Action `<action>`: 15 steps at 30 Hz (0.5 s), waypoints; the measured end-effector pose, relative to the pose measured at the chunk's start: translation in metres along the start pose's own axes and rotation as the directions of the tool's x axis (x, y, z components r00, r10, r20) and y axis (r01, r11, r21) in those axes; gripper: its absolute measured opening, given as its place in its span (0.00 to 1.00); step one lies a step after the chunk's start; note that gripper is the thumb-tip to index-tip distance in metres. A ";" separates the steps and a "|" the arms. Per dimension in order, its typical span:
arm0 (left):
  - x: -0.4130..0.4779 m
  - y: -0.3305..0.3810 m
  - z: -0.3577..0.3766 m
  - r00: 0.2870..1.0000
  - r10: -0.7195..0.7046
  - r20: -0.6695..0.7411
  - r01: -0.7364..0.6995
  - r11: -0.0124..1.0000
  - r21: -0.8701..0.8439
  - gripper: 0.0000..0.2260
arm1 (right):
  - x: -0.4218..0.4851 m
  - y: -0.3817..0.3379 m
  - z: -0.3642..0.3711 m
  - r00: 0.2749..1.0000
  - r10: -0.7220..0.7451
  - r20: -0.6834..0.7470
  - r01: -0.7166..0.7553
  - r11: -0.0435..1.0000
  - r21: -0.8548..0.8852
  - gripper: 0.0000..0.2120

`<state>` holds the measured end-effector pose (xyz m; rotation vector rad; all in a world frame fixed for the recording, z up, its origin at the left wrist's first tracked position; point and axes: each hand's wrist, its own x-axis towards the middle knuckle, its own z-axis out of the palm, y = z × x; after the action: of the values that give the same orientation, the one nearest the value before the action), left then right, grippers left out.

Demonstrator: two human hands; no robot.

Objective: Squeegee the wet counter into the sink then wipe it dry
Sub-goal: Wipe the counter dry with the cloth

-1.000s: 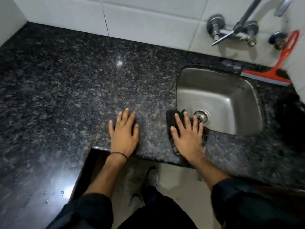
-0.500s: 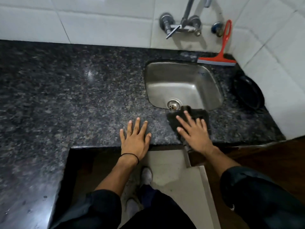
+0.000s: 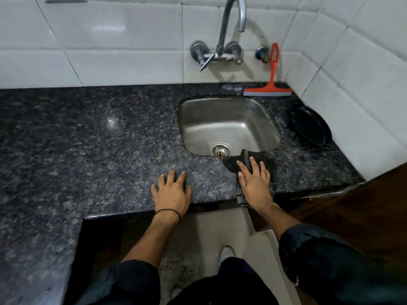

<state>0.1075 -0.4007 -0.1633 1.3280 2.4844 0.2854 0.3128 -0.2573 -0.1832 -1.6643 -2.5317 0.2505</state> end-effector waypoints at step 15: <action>0.094 0.169 0.011 0.969 0.169 -0.180 -0.208 0.952 -0.225 0.12 | 0.085 0.118 -0.051 0.942 -0.140 -0.306 0.232 0.928 0.290 0.22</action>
<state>0.1928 -0.2286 -0.1366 1.4888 2.3519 0.7426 0.3947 -0.1294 -0.1565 -1.2299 -2.2704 0.3612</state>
